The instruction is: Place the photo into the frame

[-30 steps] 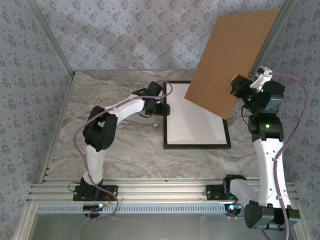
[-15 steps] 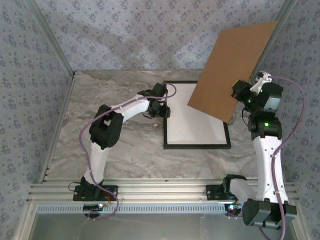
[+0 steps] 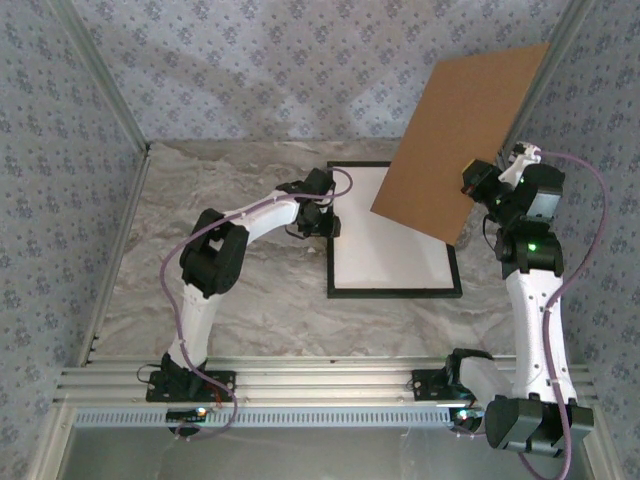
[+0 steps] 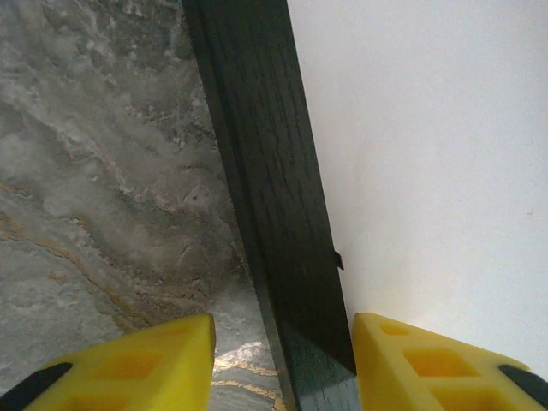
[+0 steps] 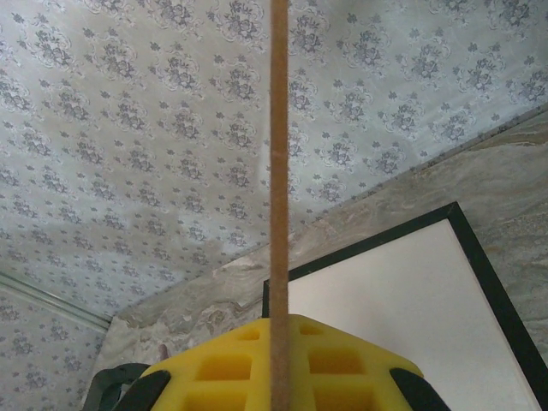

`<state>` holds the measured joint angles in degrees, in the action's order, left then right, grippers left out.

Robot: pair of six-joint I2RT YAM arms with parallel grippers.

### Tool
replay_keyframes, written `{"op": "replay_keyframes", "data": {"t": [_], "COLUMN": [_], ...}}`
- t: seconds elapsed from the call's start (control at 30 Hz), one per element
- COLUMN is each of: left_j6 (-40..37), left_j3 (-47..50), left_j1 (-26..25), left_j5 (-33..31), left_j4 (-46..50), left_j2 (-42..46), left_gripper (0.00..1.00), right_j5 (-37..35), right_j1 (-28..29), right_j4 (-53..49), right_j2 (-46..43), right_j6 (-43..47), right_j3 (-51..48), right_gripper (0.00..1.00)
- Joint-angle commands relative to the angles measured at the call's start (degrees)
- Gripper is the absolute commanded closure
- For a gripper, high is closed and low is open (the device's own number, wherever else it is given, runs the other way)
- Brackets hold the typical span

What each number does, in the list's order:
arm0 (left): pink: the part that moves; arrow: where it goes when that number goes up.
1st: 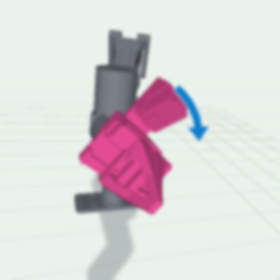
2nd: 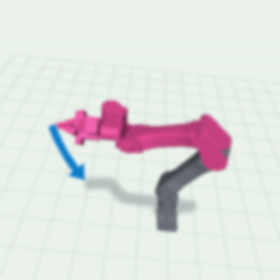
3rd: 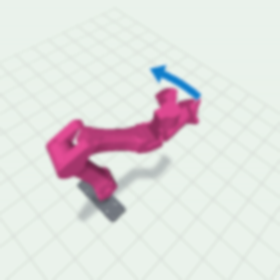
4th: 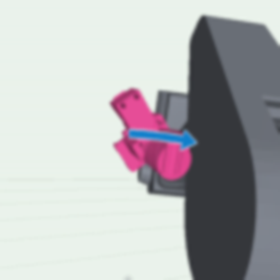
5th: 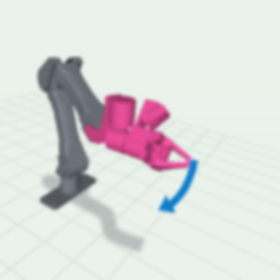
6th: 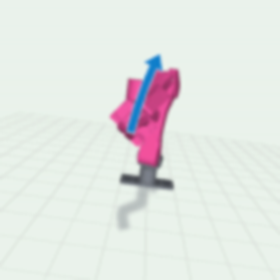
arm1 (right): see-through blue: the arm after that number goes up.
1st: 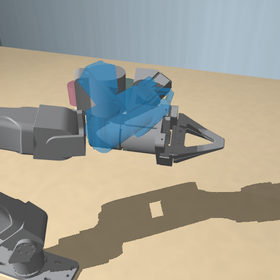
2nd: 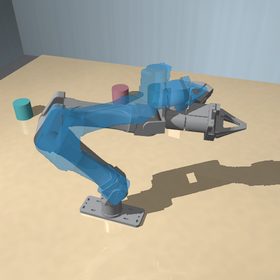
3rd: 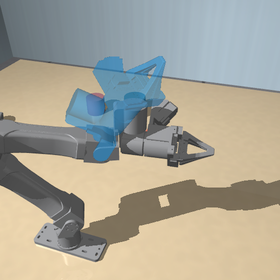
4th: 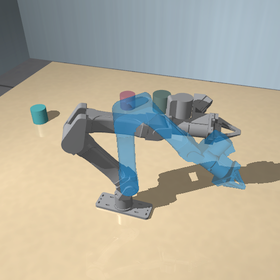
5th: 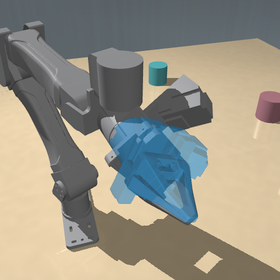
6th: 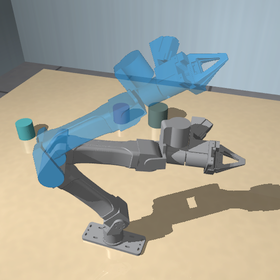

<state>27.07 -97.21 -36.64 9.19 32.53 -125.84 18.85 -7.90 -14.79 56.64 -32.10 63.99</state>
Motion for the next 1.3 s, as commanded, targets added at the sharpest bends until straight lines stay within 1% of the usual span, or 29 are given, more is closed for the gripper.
{"op": "replay_keyframes", "data": {"t": [0.0,0.03,0.23,0.47,0.57,0.7,0.77,0.83,0.87,0.9,0.97,1.17,1.27], "left_j6": [0.2,0.3,0.9,-0.1,-0.7,-0.9,-0.7,-0.1,0.4,0.9,2.1,6.2,8.6], "left_j3": [2.4,3.2,10.9,21.7,24.3,25.8,26.3,27.1,27.6,28.6,30.4,37.0,41.2], "left_j1": [1.7,2.3,6.7,13.4,15.1,15.9,16.2,16.9,17.5,18.2,20.3,28.1,31.1], "left_j5": [-0.2,-0.2,-0.4,-1.5,-1.7,-1.8,-1.7,-1.4,-1.2,-1.0,-0.1,4.2,7.5], "left_j4": [0.9,0.5,-1.9,-3.9,-3.9,-4.0,-4.2,-4.7,-5.2,-6.0,-7.7,-13.9,-18.5], "left_j2": [0.0,0.4,6.0,14.8,17.1,19.0,20.1,21.5,22.5,23.6,25.6,30.9,33.0], "left_gripper": [0.58,0.58,0.69,0.70,0.69,0.68,0.64,0.55,0.49,0.44,0.38,0.31,0.28], "right_j5": [1.0,1.0,1.5,6.1,9.6,12.0,12.3,12.5,12.4,12.2,11.9,10.4,8.6], "right_j1": [-0.3,-0.3,-0.3,0.1,0.9,4.3,6.7,8.9,10.0,11.2,13.3,20.8,23.3], "right_j4": [6.4,6.5,6.4,8.5,11.2,12.8,13.6,15.0,16.1,17.7,21.2,29.7,34.3], "right_j2": [-0.7,-0.6,-0.1,3.0,5.2,8.6,10.3,11.6,12.2,12.7,13.8,18.5,20.0], "right_j6": [-0.6,-0.7,-0.7,-3.4,-6.1,-7.5,-8.1,-8.9,-9.7,-10.7,-12.9,-18.0,-20.9], "right_j3": [0.6,0.6,0.3,-1.1,-2.0,-2.1,-2.5,-3.2,-4.0,-4.9,-6.5,-10.2,-12.5], "right_gripper": [1.00,1.00,1.00,1.00,1.00,1.00,1.00,1.00,1.00,1.00,1.00,1.00,1.00]}}
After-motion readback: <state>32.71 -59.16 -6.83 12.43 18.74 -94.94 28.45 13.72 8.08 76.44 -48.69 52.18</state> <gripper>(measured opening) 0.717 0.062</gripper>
